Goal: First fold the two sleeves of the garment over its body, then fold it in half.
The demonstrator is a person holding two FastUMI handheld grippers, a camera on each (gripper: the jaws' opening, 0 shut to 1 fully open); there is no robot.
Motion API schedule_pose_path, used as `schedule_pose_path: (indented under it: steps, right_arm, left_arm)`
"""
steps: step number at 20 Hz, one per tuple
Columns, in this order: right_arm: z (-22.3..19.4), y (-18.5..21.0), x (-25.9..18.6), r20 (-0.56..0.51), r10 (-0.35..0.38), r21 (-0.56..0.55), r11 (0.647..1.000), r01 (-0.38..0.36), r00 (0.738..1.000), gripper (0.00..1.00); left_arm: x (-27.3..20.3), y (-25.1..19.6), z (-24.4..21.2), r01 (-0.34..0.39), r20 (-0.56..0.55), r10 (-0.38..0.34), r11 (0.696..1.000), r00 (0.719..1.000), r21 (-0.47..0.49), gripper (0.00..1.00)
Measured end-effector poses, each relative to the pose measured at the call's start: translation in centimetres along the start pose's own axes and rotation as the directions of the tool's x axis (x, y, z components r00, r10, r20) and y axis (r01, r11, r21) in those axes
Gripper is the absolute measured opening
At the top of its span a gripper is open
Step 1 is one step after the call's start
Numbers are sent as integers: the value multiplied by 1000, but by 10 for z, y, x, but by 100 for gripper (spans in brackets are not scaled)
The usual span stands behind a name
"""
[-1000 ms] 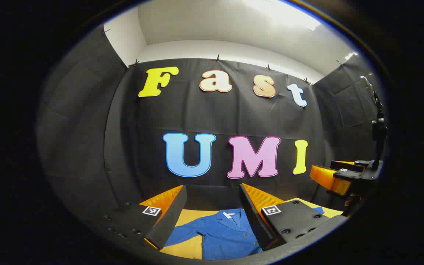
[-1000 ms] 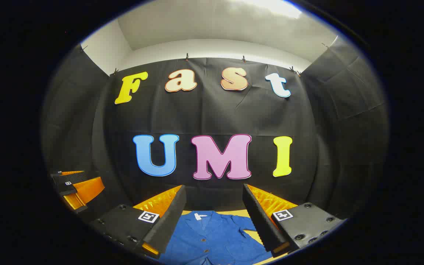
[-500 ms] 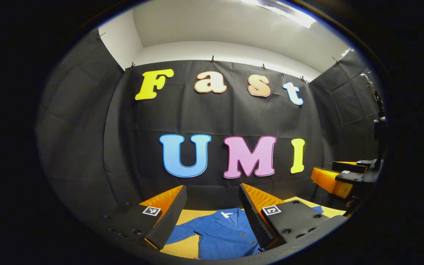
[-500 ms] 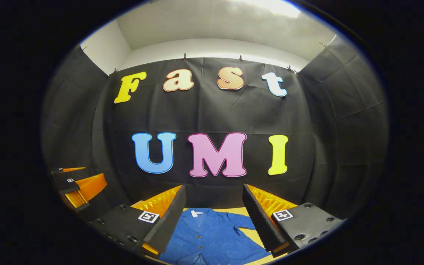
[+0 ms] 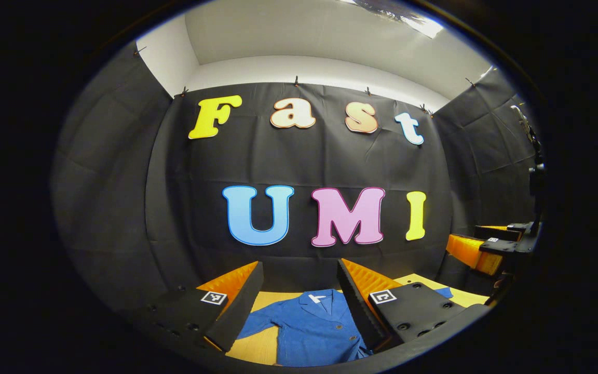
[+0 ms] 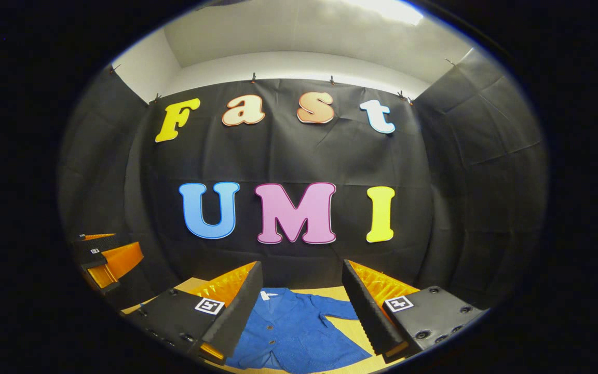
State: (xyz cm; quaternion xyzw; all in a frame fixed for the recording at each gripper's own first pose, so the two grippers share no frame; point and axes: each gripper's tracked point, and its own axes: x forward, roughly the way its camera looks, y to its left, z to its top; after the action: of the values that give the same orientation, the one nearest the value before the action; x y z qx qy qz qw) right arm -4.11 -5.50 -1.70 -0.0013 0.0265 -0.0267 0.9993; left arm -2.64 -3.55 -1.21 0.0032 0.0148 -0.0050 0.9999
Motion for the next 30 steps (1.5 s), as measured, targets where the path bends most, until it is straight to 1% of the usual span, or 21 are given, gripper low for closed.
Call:
schedule_pose_path:
  steps: [5, 9, 12, 14, 18, 19, 21, 22, 23, 24, 26, 27, 30]
  right_arm:
    - [-10, -5, -6, -34, -6, -11, 1000, 5, 999, 96]
    - [-9, -5, -6, -32, -3, -18, 1000, 2, 999, 96]
    - [-21, -4, -4, -69, -3, -18, 1000, 2, 998, 96]
    - [-28, 5, -4, -103, 23, -9, 1000, -24, 994, 96]
    - [-28, 21, 2, -103, 74, -27, 997, -78, 992, 96]
    - [-28, 27, 6, -101, 90, -28, 995, -93, 991, 90]
    - [-27, 38, 14, -100, 117, -27, 992, -120, 988, 90]
    - [-25, 44, 19, -102, 128, -23, 991, -131, 986, 96]
    - [-24, 49, 24, -104, 142, -19, 989, -144, 984, 96]
    - [-23, 54, 30, -108, 152, -18, 988, -155, 982, 90]
    - [-27, 57, 44, -135, 157, -23, 987, -161, 978, 90]
    - [-30, 58, 51, -156, 158, -28, 986, -164, 975, 96]
    - [-39, 67, 72, -200, 176, -43, 981, -188, 964, 96]
  left_arm:
    - [-6, -1, -10, -3, -27, 2, 1000, 1000, -26, 82]
    - [-9, 5, -11, -16, -35, 15, 1000, 999, -19, 82]
    - [-12, 6, -14, -18, -38, 17, 1000, 999, -21, 82]
    - [-12, 6, -18, -17, -46, 15, 1000, 999, -25, 82]
    - [-12, 11, -20, -30, -49, 28, 999, 998, -38, 82]
    - [-12, 12, -22, -34, -48, 32, 999, 998, -41, 82]
    - [-11, 16, -25, -43, -46, 41, 998, 998, -41, 82]
    - [-10, 20, -26, -50, -40, 49, 998, 998, -24, 82]
    - [-12, 25, -26, -64, -33, 64, 998, 997, -3, 82]
    - [-12, 29, -26, -77, -27, 77, 997, 997, 10, 82]
    - [-14, 33, -28, -91, -25, 91, 996, 996, -1, 82]
    - [-16, 35, -30, -105, -24, 105, 994, 994, -15, 82]
    - [-18, 46, -31, -153, -19, 153, 988, 988, -18, 82]
